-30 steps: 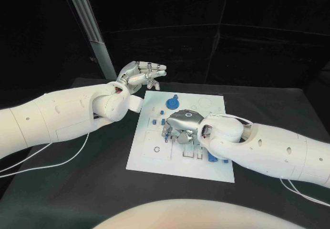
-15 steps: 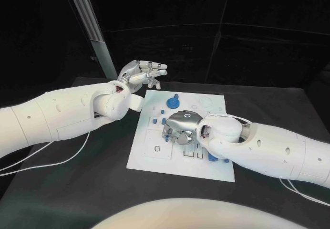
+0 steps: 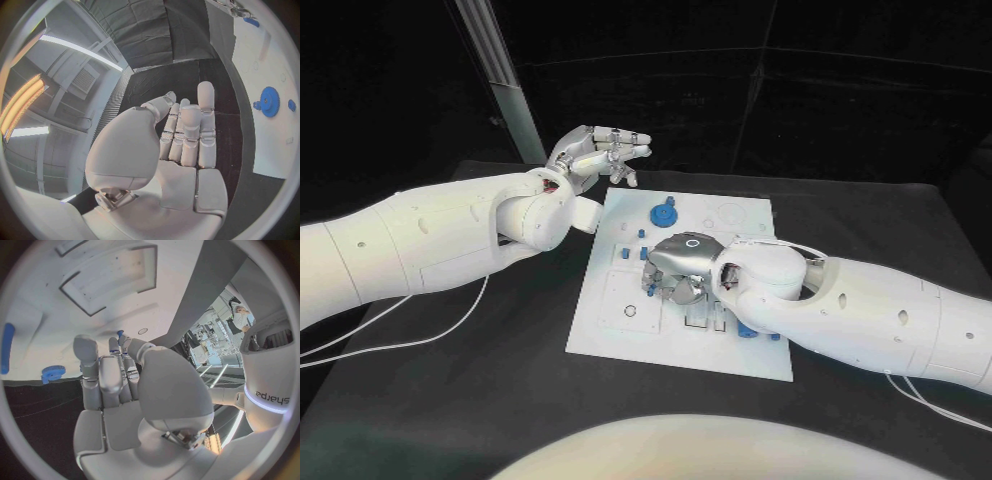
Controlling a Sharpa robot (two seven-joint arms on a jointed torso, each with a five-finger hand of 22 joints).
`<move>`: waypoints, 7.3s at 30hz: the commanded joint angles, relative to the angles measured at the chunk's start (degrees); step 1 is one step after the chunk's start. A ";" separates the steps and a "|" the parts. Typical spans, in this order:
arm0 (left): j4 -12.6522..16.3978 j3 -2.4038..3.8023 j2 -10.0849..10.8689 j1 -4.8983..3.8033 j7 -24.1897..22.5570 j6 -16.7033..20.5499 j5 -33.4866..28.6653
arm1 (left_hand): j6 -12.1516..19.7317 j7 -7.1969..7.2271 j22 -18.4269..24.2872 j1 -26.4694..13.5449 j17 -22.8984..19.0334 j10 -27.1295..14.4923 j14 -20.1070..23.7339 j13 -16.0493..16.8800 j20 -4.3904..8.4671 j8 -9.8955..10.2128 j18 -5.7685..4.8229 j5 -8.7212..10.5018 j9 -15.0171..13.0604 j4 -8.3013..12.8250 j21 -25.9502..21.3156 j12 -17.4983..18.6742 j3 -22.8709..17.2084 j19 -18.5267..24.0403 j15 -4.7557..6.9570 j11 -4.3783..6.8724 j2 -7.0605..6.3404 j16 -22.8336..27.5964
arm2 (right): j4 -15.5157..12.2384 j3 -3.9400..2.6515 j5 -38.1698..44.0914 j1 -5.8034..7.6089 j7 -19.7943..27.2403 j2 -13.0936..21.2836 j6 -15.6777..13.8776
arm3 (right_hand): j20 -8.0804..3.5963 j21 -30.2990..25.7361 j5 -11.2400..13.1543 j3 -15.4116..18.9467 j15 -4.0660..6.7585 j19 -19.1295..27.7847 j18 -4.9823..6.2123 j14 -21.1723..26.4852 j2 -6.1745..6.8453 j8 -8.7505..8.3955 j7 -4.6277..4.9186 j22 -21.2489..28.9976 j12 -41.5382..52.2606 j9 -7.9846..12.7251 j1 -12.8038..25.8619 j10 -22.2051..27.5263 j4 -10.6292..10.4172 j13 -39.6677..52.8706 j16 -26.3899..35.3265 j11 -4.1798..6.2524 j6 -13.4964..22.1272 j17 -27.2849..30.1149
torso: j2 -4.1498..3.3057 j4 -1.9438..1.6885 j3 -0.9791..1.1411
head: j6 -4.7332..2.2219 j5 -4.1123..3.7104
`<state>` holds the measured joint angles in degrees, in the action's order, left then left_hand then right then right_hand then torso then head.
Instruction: Assemble the parts on the task board
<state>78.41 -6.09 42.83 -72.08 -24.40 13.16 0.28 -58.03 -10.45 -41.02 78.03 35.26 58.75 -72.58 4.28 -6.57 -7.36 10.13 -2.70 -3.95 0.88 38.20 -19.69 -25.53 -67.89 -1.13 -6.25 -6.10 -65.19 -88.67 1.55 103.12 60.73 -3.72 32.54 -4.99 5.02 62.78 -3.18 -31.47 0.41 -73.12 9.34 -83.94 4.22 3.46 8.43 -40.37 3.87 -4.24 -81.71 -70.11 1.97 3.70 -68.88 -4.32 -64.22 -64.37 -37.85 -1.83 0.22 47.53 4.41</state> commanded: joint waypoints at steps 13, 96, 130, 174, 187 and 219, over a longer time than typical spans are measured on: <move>0.03 0.04 -0.02 -0.10 0.05 -0.93 -0.24 | 0.20 -0.11 0.05 -0.12 -0.05 -0.27 0.52 -0.05 -0.17 -0.36 0.29 -0.36 0.03 0.28 -0.18 -0.33 -0.04 0.43 -0.07 -0.06 -0.20 0.19 | 0.46 0.89 2.80 0.01 -1.28 -0.76 1.33 | 0.61 0.02 -0.57 0.12 -0.49 0.60 -0.82 -2.04 1.19 0.08 0.98 0.66 -0.51 0.33 2.99 3.80 -0.17 -0.19 -0.54 -1.11 2.05 0.38 | 0.00 -0.03 -0.04 | 0.11 0.01; -0.33 -0.08 0.40 -0.09 1.10 -2.79 -0.24 | 0.38 -0.20 0.18 -0.14 -0.33 -0.50 0.73 -0.03 -0.29 -0.63 0.30 -0.36 -0.02 0.29 -0.33 -0.70 0.01 0.48 -0.16 -0.13 -0.02 0.25 | -2.71 -1.48 -0.14 3.76 -5.52 12.37 -0.18 | 0.10 0.30 0.16 11.72 0.48 -1.80 -1.13 -1.50 -3.42 2.05 -0.05 -0.25 5.20 -0.06 -5.03 2.00 -4.12 0.08 -1.19 0.14 2.32 5.94 | 0.11 0.21 -0.09 | -1.59 -1.80; -0.66 -0.09 -0.05 -0.09 0.91 -2.75 -0.24 | 0.43 -0.23 0.23 -0.30 -0.36 -0.58 0.76 -0.01 -0.34 -0.76 0.30 -0.35 -0.04 0.20 -0.39 -0.89 0.11 0.48 -0.20 -0.16 0.04 0.22 | -10.65 -2.05 -5.84 3.29 0.54 7.48 -7.81 | 0.03 3.65 0.07 4.78 0.37 -2.41 -1.69 -1.27 -1.39 1.22 0.31 -4.50 2.23 0.14 -2.08 0.06 -2.57 0.12 -2.16 0.00 1.32 5.79 | 0.10 0.03 -0.17 | -1.10 -0.76; -0.83 -0.08 -0.87 -0.10 1.00 -3.03 -0.24 | 0.48 -0.22 0.27 -0.28 -0.49 -0.64 0.83 0.00 -0.35 -0.85 0.32 -0.35 -0.05 0.23 -0.42 -1.01 0.13 0.49 -0.21 -0.16 0.07 0.24 | -2.50 -0.53 -2.26 -0.28 1.56 -2.30 2.23 | 0.10 3.84 -0.26 3.68 0.30 -2.17 -1.65 -1.21 -1.06 1.04 0.40 -4.59 1.79 0.11 -1.83 -0.20 -1.75 0.21 -2.24 -0.08 1.20 5.94 | 0.11 0.20 -0.13 | -0.14 0.88; -0.87 -0.08 -0.91 -0.10 1.04 -3.08 -0.24 | 0.48 -0.22 0.27 -0.28 -0.49 -0.64 0.83 0.00 -0.35 -0.85 0.32 -0.35 -0.05 0.23 -0.42 -1.01 0.13 0.49 -0.21 -0.16 0.07 0.24 | -1.94 -0.29 0.23 -0.30 0.11 -2.79 3.27 | 0.11 3.83 -0.22 3.64 0.29 -2.13 -1.65 -1.19 -1.02 1.04 0.41 -4.55 1.76 0.11 -1.72 -0.22 -1.73 0.22 -2.19 -0.08 1.18 6.05 | 0.10 0.22 -0.09 | 0.29 1.02; -1.00 -0.09 -0.87 -0.10 1.24 -2.91 -0.24 | 0.59 -0.19 0.34 -0.02 -0.54 -0.78 0.90 0.01 -0.37 -1.05 0.36 -0.37 -0.07 0.41 -0.49 -1.30 0.07 0.48 -0.19 -0.12 0.22 0.19 | -3.12 1.11 1.88 -0.35 1.26 -2.67 -5.14 | 2.28 -6.68 -1.68 9.91 -2.18 5.96 1.03 3.16 3.94 0.02 2.58 12.17 0.06 0.58 4.92 15.21 -2.39 -0.04 6.85 -3.15 10.00 19.65 | 0.07 0.18 -0.05 | -0.06 0.98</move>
<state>77.40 -6.21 41.96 -72.08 -23.01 10.75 0.24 -57.84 -10.63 -40.75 78.03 34.76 58.35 -71.97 4.32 -6.76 -8.24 10.12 -2.69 -3.96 0.87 37.99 -20.85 -25.54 -67.70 -1.33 -6.25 -6.10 -65.19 -91.47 2.70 105.62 60.27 -3.93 29.67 -4.57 7.26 56.91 -5.00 -22.05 -1.68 -67.72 9.82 -81.19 8.26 3.64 11.04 -29.44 3.66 -3.71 -77.33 -55.60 -0.42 3.60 -62.81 -7.48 -54.70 -45.83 -37.73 -1.60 0.12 47.41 5.44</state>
